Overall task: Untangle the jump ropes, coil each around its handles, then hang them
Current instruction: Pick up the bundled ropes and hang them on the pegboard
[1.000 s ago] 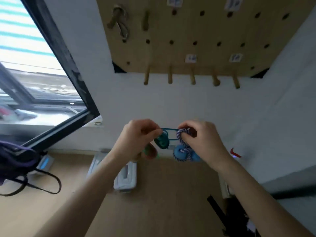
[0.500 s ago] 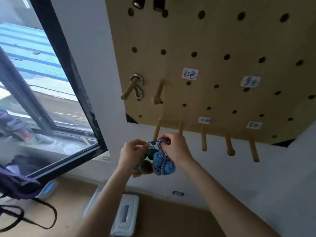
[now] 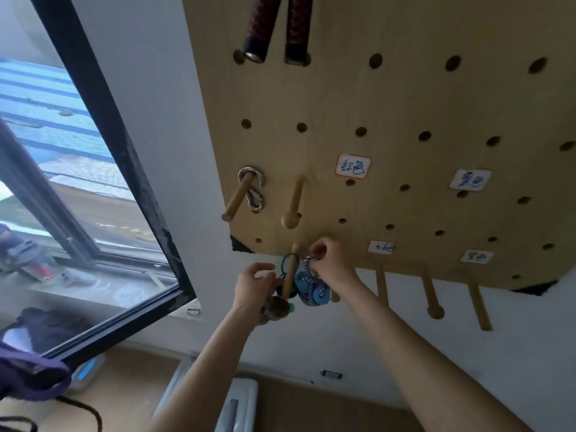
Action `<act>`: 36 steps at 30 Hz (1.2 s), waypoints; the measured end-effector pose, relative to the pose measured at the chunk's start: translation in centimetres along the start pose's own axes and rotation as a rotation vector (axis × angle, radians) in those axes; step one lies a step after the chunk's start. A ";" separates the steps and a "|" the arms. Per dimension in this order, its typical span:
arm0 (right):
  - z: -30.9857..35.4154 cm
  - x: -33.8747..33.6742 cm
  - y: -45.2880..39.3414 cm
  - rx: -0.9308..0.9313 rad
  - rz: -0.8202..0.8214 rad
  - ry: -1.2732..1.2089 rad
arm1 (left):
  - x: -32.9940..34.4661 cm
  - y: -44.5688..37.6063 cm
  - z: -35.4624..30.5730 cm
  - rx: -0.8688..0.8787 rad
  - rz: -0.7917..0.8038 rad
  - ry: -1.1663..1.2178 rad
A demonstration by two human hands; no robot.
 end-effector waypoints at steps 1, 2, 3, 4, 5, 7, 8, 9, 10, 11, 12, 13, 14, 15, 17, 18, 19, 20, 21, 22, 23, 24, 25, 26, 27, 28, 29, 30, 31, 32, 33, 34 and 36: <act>-0.1 -0.2 0.6 -0.001 0.029 0.018 | -0.2 0.5 0.6 -0.013 0.024 -0.019; 0.0 -0.4 1.4 -0.012 0.050 0.041 | -0.3 1.1 1.4 -0.017 0.052 -0.027; 0.1 -0.7 2.3 -0.033 0.052 0.065 | -0.4 1.7 2.1 -0.016 0.077 -0.019; 0.3 -1.0 3.1 -0.059 0.036 0.096 | -0.4 2.3 2.7 -0.019 0.097 -0.004; 0.5 -1.3 3.9 -0.080 0.010 0.134 | -0.3 2.8 3.3 -0.024 0.113 0.000; 0.4 -1.9 5.5 -0.099 -0.041 0.205 | 0.5 3.7 4.0 -0.026 0.171 -0.025; 0.1 -2.0 6.2 -0.091 -0.047 0.220 | 1.2 4.2 4.2 -0.022 0.210 -0.031; -0.4 -2.0 6.7 -0.074 -0.039 0.213 | 1.9 4.6 4.3 -0.013 0.251 -0.027; -0.8 -1.9 7.1 -0.055 -0.032 0.188 | 2.6 5.0 4.3 -0.005 0.292 -0.018; -1.1 -2.0 7.4 -0.036 -0.040 0.159 | 3.3 5.4 4.2 0.000 0.328 -0.010; -1.2 -2.1 7.5 -0.021 -0.066 0.139 | 3.8 5.7 4.1 0.004 0.356 -0.002; -1.2 -2.5 7.5 -0.004 -0.104 0.126 | 4.4 5.8 3.9 0.002 0.374 0.005; -1.2 -2.8 7.4 0.017 -0.140 0.115 | 4.8 5.9 3.8 -0.007 0.377 0.010; -1.1 -3.0 7.3 0.035 -0.166 0.105 | 5.1 5.8 3.6 -0.013 0.370 0.017; -1.0 -3.3 7.2 0.051 -0.170 0.123 | 6.1 5.6 2.8 -0.016 0.364 0.037; -1.1 -3.5 7.1 0.062 -0.155 0.164 | 6.7 5.5 2.3 -0.009 0.365 0.046; -1.3 -3.7 7.0 0.085 -0.136 0.213 | 7.2 5.4 1.7 0.002 0.358 0.056; -1.6 -3.9 6.9 0.113 -0.121 0.234 | 7.5 5.2 1.0 0.008 0.342 0.073; -2.0 -4.0 6.8 0.141 -0.108 0.209 | 7.7 4.9 0.3 0.013 0.326 0.093; -2.3 -4.0 6.6 0.162 -0.100 0.150 | 7.8 4.7 -0.5 0.019 0.313 0.103; -2.6 -3.8 6.3 0.182 -0.099 0.085 | 7.9 4.4 -1.1 0.032 0.307 0.085; -2.7 -3.7 6.0 0.185 -0.106 0.062 | 7.8 4.3 -1.7 0.050 0.303 0.043; -2.7 -3.8 5.5 0.175 -0.114 0.097 | 7.7 4.2 -2.0 0.061 0.302 0.000; -2.7 -3.9 4.8 0.157 -0.119 0.150 | 7.5 4.1 -2.0 0.059 0.306 -0.024; -2.7 -4.0 4.0 0.145 -0.119 0.194 | 7.4 3.9 -1.8 0.044 0.317 -0.027; -2.7 -4.2 3.2 0.139 -0.120 0.221 | 7.2 3.8 -1.6 0.027 0.332 -0.014; -2.6 -4.4 2.5 0.140 -0.124 0.221 | 7.0 3.9 -1.5 0.020 0.342 -0.005; -2.7 -4.7 1.6 0.141 -0.142 0.194 | 6.9 4.0 -1.6 0.025 0.346 -0.016; -2.8 -5.2 1.0 0.143 -0.180 0.160 | 6.8 4.1 -1.5 0.031 0.353 -0.035; -2.7 -5.5 0.6 0.132 -0.230 0.132 | 6.6 4.3 -1.4 0.035 0.364 -0.049; -2.6 -5.7 0.6 0.108 -0.267 0.126 | 6.3 4.6 -1.2 0.035 0.372 -0.054; -2.2 -5.7 0.6 0.056 -0.278 0.173 | 5.9 4.9 -1.0 0.030 0.377 -0.052; -0.5 -4.9 1.2 -0.138 -0.242 0.407 | 5.0 5.2 -0.2 0.015 0.390 -0.050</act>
Point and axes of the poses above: each hand's wrist, its own y-axis away from the middle knuckle, its own x-axis out of the palm, z = x × y, the point moved 9 cm from there along -y, towards the middle knuckle, and after that the axes turned 7 degrees about -x, right-handed, at the moved point
